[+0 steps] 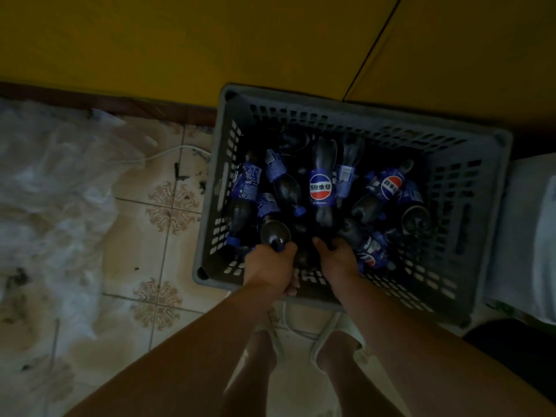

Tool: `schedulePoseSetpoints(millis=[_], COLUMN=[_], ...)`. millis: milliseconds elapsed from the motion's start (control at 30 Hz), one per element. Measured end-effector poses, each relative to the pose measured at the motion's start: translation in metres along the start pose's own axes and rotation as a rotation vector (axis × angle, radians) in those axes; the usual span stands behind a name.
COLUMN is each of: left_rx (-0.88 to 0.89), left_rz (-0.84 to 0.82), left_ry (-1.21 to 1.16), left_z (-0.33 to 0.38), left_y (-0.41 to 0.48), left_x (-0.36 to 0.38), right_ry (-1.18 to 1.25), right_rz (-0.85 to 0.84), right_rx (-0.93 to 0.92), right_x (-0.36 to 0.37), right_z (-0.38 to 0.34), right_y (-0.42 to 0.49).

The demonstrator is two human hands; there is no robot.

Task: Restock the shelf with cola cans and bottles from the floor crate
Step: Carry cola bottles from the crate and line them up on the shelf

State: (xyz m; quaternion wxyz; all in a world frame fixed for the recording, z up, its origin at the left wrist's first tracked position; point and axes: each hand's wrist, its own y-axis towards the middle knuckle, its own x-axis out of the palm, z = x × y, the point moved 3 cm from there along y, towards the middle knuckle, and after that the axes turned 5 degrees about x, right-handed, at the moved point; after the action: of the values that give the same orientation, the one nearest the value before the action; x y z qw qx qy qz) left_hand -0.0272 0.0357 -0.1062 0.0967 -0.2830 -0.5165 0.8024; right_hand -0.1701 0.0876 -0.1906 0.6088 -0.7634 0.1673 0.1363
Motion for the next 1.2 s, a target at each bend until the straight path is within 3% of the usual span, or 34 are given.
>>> schedulePoseSetpoints(millis=[200,367,533,633,767,933,1100,1200], left_rx=[0.099,0.139,0.236,0.278,0.367,0.446,0.621,0.768], left_rz=[0.019,0.020,0.040,0.036,0.126,0.107,0.363,0.506], left_ry=[0.102,0.159,0.331,0.434,0.581,0.437,0.644,0.636], left_z=[0.013,0.038,0.048,0.056,0.065,0.067,0.088,0.089], left_y=[-0.027,-0.056,-0.108,-0.148,-0.201,-0.283,-0.384,-0.441], left_x=[-0.042,-0.057,-0.087,-0.112,-0.150,-0.207,-0.282,-0.321], right_ry=[-0.381,-0.195,-0.211,-0.345,-0.327,-0.235,-0.341,-0.477], right_rz=[0.122,0.012,0.074,0.127,0.176,0.267,0.319,0.440], right_rx=[-0.311,-0.205,-0.216,-0.256,-0.339,-0.525,-0.813,-1.018], right_x=[-0.041,-0.089,-0.129,-0.148,-0.172,-0.201,-0.231,-0.250], right_z=[-0.010,-0.043,-0.052,-0.045,-0.051,-0.077,-0.134,-0.162], right_y=[-0.055,-0.089,-0.129,-0.172,-0.240,-0.342,-0.469,-0.546])
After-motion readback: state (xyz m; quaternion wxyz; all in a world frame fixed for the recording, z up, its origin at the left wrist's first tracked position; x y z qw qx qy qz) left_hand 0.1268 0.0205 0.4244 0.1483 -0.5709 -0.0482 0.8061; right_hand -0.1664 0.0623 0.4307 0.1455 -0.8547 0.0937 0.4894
